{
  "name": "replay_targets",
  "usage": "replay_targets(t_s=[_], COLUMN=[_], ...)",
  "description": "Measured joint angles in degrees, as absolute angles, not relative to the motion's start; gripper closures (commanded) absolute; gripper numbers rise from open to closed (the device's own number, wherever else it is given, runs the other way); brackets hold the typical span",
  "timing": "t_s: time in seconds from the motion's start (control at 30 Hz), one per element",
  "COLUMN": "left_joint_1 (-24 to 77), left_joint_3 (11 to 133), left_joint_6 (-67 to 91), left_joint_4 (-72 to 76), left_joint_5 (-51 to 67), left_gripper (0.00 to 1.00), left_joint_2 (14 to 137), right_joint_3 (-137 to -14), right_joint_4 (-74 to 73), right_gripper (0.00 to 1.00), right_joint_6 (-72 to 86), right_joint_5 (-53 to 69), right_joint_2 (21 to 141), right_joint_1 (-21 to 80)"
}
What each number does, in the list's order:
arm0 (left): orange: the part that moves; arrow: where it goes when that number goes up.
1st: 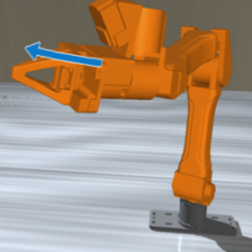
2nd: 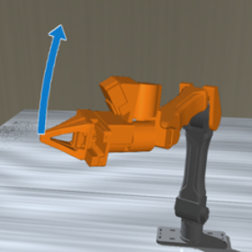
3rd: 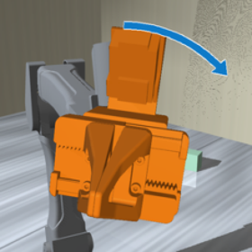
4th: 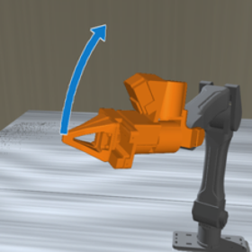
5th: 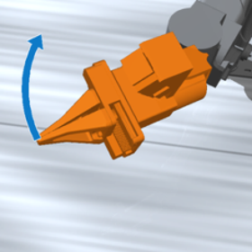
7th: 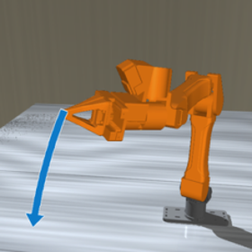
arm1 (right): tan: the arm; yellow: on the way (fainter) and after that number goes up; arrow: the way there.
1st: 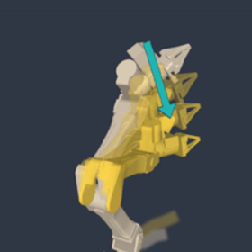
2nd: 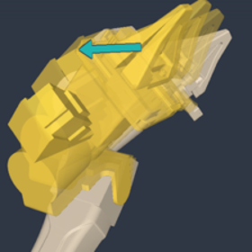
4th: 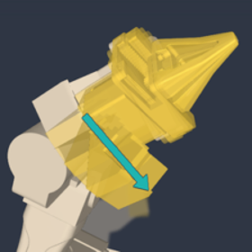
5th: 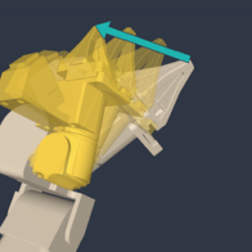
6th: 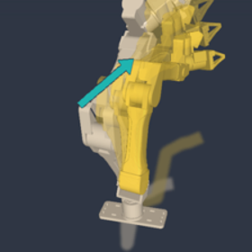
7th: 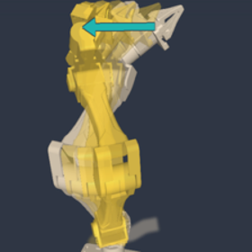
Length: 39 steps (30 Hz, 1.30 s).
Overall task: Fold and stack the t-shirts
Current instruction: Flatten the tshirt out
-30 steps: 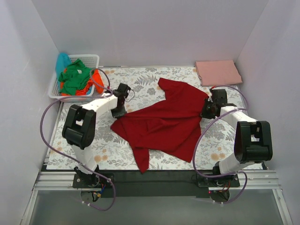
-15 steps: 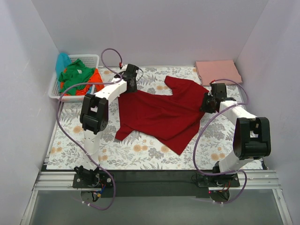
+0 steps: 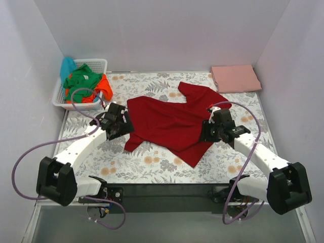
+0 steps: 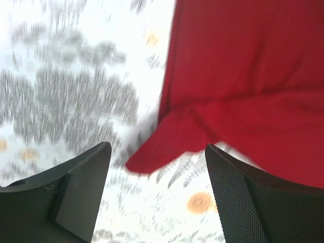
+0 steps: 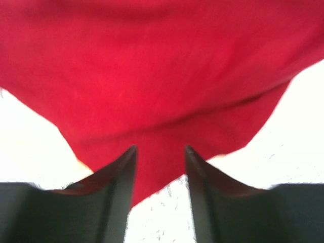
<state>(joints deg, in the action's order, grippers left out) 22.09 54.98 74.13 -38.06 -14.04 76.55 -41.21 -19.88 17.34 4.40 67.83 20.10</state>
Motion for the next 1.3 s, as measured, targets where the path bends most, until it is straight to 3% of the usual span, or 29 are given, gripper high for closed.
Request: replay_targets(t_s=[0.23, 0.33, 0.4, 0.83, 1.0, 1.3], left_joint_1=[22.1, 22.1, 22.1, 22.1, 22.1, 19.8], left_joint_3=[44.7, 45.0, 45.9, 56.0, 60.1, 69.8], left_joint_6=[78.2, 78.6, 78.7, 78.8, 78.8, 77.9], left_joint_4=[-40.1, -39.3, -38.7, -30.4, -28.4, -28.7], left_joint_5=[-9.8, -9.4, -9.2, -5.1, -5.1, -6.7], left_gripper=[0.26, 0.30, 0.35, 0.78, 0.81, 0.84], left_joint_2=[67.2, 68.1, 69.5, 89.2, 100.2, 108.3], right_joint_3=[-36.6, -35.7, -34.5, -28.4, -27.4, -25.6], right_joint_4=[-22.2, -21.7, -21.6, -18.0, -17.9, -18.1], right_gripper=[0.64, 0.77, 0.79, 0.79, 0.82, 0.85], right_joint_6=[18.1, 18.3, 19.2, 21.9, 22.6, 24.3], right_joint_5=[5.8, 5.0, 4.4, 9.8, 11.4, 13.1], right_joint_2=[69.3, 71.1, 71.9, 68.2, 67.2, 65.5], right_joint_1=[27.1, 27.0, 26.0, 12.1, 7.9, -3.0])
